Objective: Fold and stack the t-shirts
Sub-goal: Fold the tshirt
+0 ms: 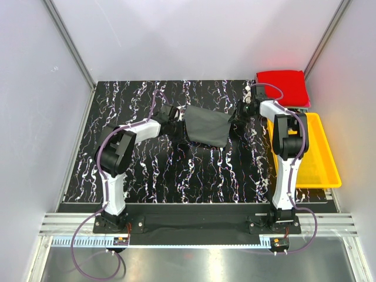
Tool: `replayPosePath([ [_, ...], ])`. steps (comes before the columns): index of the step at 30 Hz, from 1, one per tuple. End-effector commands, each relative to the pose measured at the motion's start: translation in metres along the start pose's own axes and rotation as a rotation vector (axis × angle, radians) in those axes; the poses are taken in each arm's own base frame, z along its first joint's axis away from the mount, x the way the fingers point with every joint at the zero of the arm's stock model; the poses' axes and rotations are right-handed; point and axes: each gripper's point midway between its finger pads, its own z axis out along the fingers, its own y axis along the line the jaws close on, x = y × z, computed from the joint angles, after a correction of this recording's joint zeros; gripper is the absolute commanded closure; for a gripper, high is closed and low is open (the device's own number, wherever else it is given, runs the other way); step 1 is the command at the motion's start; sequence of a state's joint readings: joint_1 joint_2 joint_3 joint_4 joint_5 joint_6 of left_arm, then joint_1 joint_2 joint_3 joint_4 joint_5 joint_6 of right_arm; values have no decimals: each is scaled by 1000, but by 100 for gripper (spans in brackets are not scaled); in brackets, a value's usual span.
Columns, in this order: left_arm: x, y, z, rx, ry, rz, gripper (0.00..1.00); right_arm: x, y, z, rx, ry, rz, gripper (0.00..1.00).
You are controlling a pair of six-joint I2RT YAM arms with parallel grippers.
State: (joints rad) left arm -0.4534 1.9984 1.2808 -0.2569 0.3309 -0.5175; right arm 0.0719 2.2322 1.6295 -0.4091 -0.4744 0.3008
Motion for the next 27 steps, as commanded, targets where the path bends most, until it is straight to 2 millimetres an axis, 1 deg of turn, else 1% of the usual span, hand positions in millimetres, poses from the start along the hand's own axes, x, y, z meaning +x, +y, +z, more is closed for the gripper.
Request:
replayPosePath([
  [1, -7, 11, -1, -83, -24, 11, 67, -21, 2, -4, -9, -48, -12, 79],
  [2, -6, 12, -3, -85, -27, 9, 67, -21, 2, -3, -12, -47, -12, 83],
  [3, -9, 8, -9, -79, -41, 9, 67, -21, 2, -3, -15, -45, -12, 84],
  [4, -11, 6, -12, -77, -45, 7, 67, -20, 3, -4, -18, -40, -10, 82],
  [5, -12, 3, -16, -76, -46, 6, 66, -21, 3, -5, -17, -40, -10, 76],
  [6, -13, 0, -24, -80, -43, 5, 66, -20, 6, -10, -16, -38, -10, 69],
  [7, -19, -7, -30, -72, -56, 12, 65, -21, 7, -13, -13, -44, -11, 61],
  [8, -22, -11, -36, -63, -65, 17, 65, -22, 8, -18, -8, -51, -12, 57],
  [9, -27, -20, -46, -46, -85, 25, 64, -23, 13, -27, -4, -54, -17, 51],
  [10, -31, -25, -51, -31, -101, 30, 64, -24, 16, -32, 2, -57, -22, 45],
  [11, -36, -34, -56, -1, -112, 37, 64, -26, 16, -38, 7, -60, -22, 43],
  [12, -43, -43, -61, 34, -137, 47, 63, -26, 22, -48, 10, -59, -25, 42],
  [13, -46, -50, -63, 63, -146, 53, 63, -26, 26, -53, 3, -56, -26, 42],
  [14, -47, -58, -64, 98, -139, 57, 63, -25, 31, -58, -9, -53, -30, 46],
  [15, -47, -60, -58, 119, -126, 53, 63, -24, 37, -66, -26, -50, -31, 54],
  [16, -48, -63, -55, 136, -118, 53, 63, -19, 48, -70, -78, -34, -34, 65],
  [17, -53, -67, -55, 148, -120, 62, 63, -16, 56, -73, -114, -27, -34, 85],
  [18, -52, -64, -46, 140, -110, 58, 63, -12, 62, -77, -154, -27, -35, 90],
  [19, -52, -60, -42, 132, -107, 57, 63, -3, 78, -80, -245, 9, -31, 95],
  [20, -54, -59, -39, 127, -107, 55, 63, 2, 85, -80, -291, 27, -30, 98],
  [21, -53, -52, -30, 116, -94, 45, 63, 11, 94, -79, -358, 57, -32, 99],
  [23, -53, -47, -23, 108, -86, 36, 63, 23, 103, -73, -420, 100, -29, 99],
  [24, -53, -40, -16, 94, -79, 30, 63, 33, 105, -66, -479, 128, -19, 99],
  [26, -53, -31, -9, 65, -76, 24, 64, 43, 103, -56, -505, 156, 33, 98],
  [27, -51, -24, -4, 50, -62, 18, 64, 54, 95, -45, -521, 168, 48, 98],
])
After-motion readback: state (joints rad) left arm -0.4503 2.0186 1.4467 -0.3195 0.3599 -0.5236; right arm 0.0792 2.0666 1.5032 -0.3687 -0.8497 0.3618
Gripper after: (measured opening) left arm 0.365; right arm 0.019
